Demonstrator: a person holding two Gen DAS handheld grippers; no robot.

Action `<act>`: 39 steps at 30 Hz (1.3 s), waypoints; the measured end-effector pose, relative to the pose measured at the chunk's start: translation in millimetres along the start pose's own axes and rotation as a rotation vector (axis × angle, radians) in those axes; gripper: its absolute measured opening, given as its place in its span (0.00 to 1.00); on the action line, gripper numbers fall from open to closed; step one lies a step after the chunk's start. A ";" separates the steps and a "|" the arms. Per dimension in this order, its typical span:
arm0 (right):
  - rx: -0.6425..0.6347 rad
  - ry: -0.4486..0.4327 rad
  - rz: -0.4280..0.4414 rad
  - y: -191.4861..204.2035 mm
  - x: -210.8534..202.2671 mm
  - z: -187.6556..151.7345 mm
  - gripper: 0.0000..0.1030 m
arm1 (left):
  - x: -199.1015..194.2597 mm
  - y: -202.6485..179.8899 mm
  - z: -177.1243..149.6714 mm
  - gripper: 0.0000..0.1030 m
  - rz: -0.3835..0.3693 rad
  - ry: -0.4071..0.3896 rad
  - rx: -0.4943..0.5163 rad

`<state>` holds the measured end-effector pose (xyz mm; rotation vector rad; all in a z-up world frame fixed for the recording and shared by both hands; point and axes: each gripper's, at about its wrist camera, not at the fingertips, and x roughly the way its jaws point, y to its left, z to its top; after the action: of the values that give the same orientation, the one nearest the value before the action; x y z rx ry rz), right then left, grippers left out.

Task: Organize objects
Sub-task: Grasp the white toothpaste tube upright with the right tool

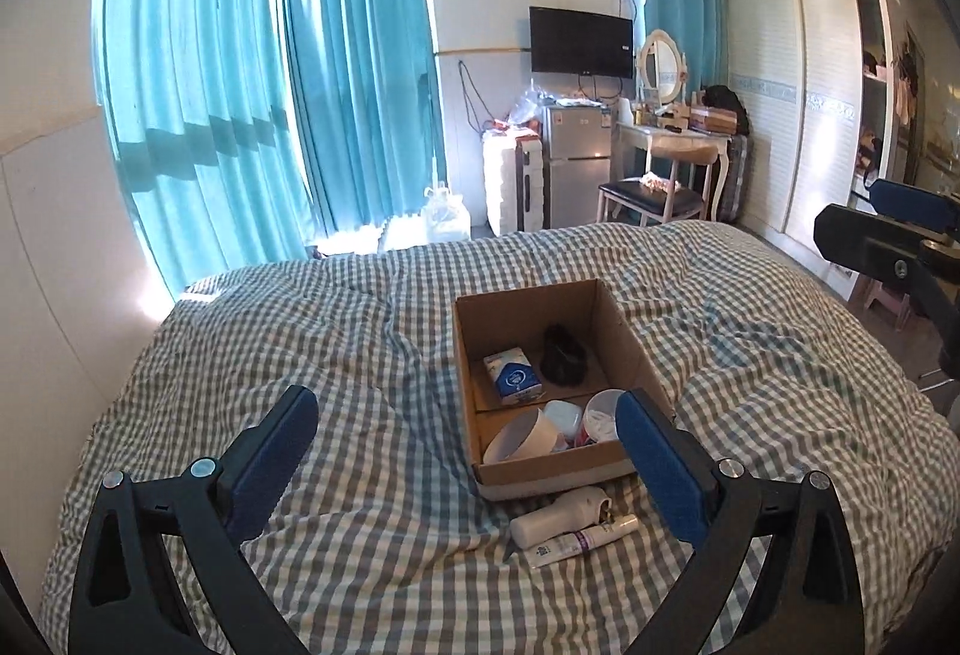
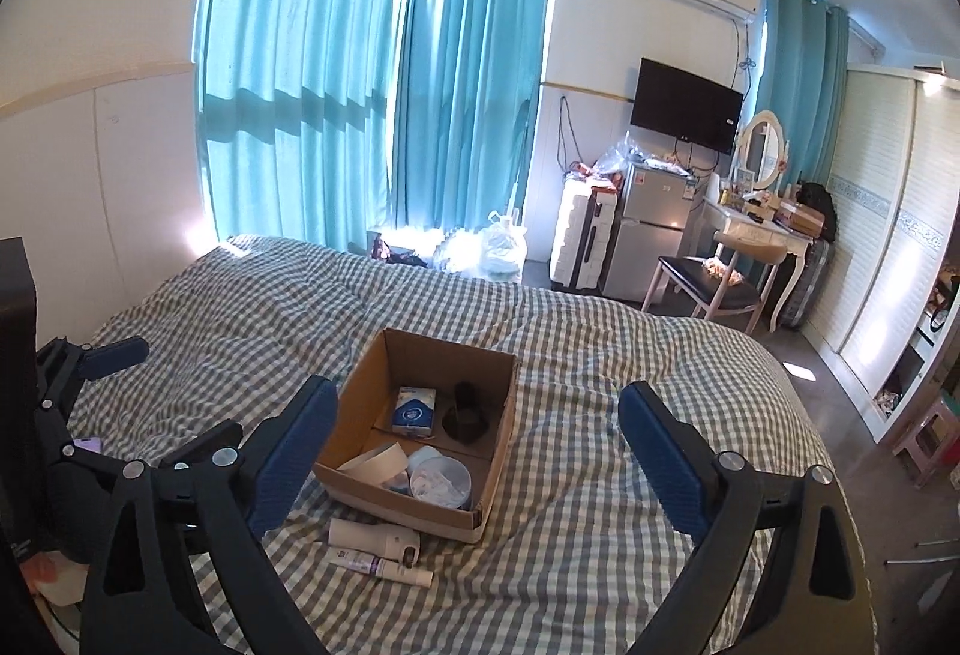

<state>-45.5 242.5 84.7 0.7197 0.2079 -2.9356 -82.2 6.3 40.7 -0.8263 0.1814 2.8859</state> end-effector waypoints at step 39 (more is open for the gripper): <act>-0.190 0.541 0.213 74.0 207.8 -213.0 0.75 | 129.7 27.1 -147.5 0.99 -0.047 0.369 -0.167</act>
<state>-122.1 187.8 -207.1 1.3884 0.4166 -2.4222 -119.4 -30.4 -150.5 -1.3696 -0.0440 2.7060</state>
